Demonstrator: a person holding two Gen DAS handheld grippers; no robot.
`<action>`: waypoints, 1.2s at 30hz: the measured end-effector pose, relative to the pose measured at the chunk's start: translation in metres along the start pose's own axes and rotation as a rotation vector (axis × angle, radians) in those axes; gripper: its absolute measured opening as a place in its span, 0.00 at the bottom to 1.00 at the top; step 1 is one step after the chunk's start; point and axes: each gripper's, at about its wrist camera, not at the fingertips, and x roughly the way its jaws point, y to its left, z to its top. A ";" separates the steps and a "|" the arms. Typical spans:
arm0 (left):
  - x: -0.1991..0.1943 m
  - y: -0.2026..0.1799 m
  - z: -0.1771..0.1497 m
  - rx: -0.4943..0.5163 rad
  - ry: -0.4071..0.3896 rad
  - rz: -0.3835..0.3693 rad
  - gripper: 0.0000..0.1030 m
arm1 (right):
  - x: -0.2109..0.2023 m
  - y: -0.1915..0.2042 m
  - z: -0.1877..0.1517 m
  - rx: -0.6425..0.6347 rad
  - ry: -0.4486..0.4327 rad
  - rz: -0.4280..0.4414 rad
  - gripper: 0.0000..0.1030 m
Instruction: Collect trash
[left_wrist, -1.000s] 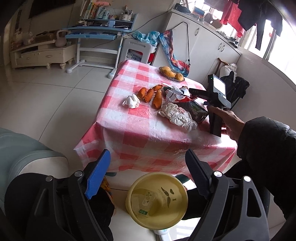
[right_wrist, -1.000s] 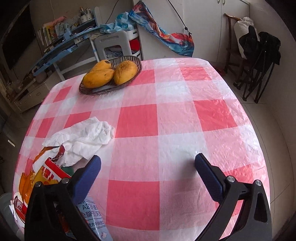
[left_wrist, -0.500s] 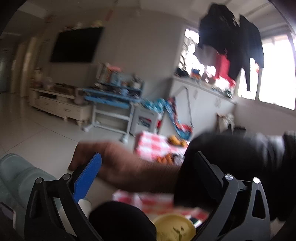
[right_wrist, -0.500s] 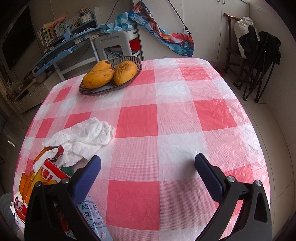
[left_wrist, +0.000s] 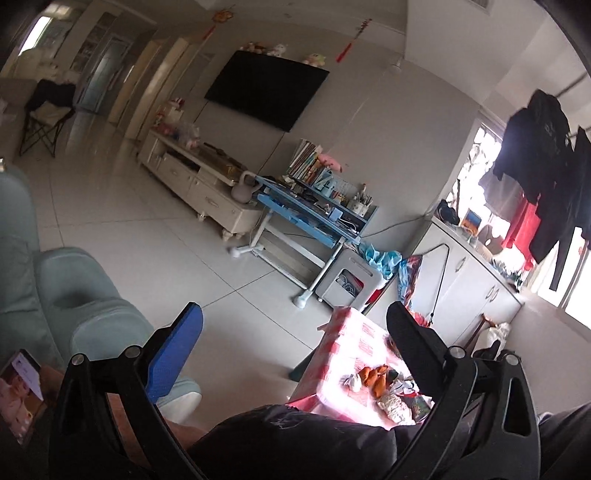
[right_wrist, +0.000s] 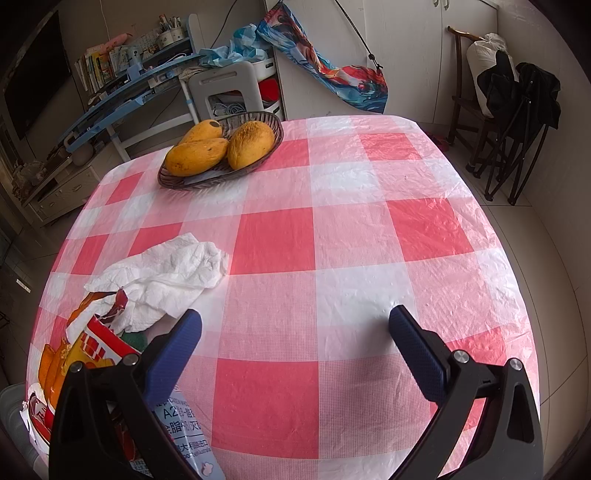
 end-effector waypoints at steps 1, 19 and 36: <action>0.004 0.003 -0.001 -0.010 0.009 0.001 0.93 | 0.000 0.000 0.000 0.000 0.000 0.000 0.94; 0.028 0.014 -0.013 -0.044 0.027 -0.007 0.93 | 0.000 0.000 0.000 0.000 0.000 -0.001 0.94; 0.028 0.016 -0.012 -0.050 0.030 -0.006 0.93 | 0.000 0.000 0.000 0.000 0.000 -0.001 0.94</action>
